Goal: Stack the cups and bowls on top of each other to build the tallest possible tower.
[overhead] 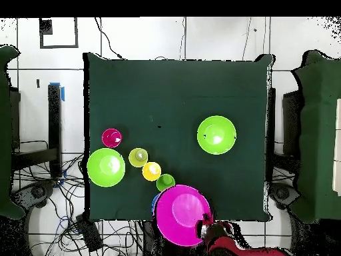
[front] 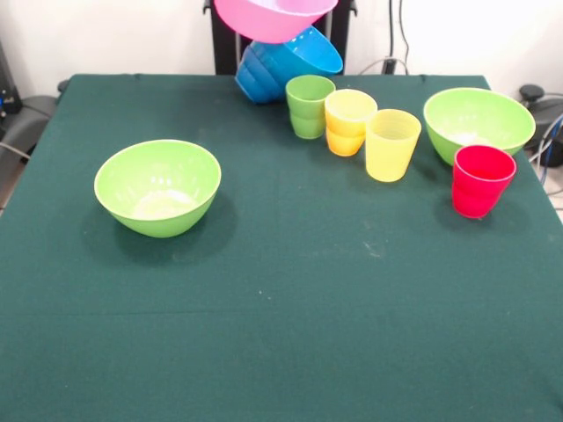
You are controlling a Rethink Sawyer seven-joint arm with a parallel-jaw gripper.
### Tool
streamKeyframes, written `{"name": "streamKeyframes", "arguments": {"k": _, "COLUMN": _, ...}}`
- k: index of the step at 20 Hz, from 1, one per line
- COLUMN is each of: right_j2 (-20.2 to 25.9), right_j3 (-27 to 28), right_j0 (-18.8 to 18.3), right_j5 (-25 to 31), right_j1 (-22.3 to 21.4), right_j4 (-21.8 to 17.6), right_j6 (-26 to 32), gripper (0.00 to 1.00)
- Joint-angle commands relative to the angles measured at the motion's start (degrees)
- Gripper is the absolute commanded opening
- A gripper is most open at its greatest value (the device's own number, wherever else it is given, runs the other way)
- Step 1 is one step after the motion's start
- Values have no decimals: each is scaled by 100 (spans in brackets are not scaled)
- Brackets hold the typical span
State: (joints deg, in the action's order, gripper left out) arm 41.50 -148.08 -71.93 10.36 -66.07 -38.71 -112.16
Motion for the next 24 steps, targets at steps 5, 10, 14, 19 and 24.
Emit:
{"name": "streamKeyframes", "arguments": {"k": 5, "right_j2": -2375, "right_j3": 1604, "right_j0": 2206, "right_j5": -1536, "right_j1": 1239, "right_j4": -1340, "right_j6": -825, "gripper": 0}}
{"name": "streamKeyframes", "arguments": {"k": 10, "right_j2": -2066, "right_j3": 1952, "right_j0": 2634, "right_j5": -989, "right_j1": 978, "right_j4": -823, "right_j6": -636, "gripper": 0}}
{"name": "streamKeyframes", "arguments": {"k": 14, "right_j2": -2088, "right_j3": 2547, "right_j0": 2948, "right_j5": -868, "right_j1": 1573, "right_j4": -841, "right_j6": -503, "gripper": 0}}
{"name": "streamKeyframes", "arguments": {"k": 19, "right_j2": -3502, "right_j3": 3395, "right_j0": 4159, "right_j5": -1922, "right_j1": 2641, "right_j4": -938, "right_j6": -719, "gripper": 0}}
{"name": "streamKeyframes", "arguments": {"k": 24, "right_j2": -4607, "right_j3": 4011, "right_j0": 5027, "right_j5": -3736, "right_j1": 4345, "right_j4": 70, "right_j6": -499, "gripper": 0}}
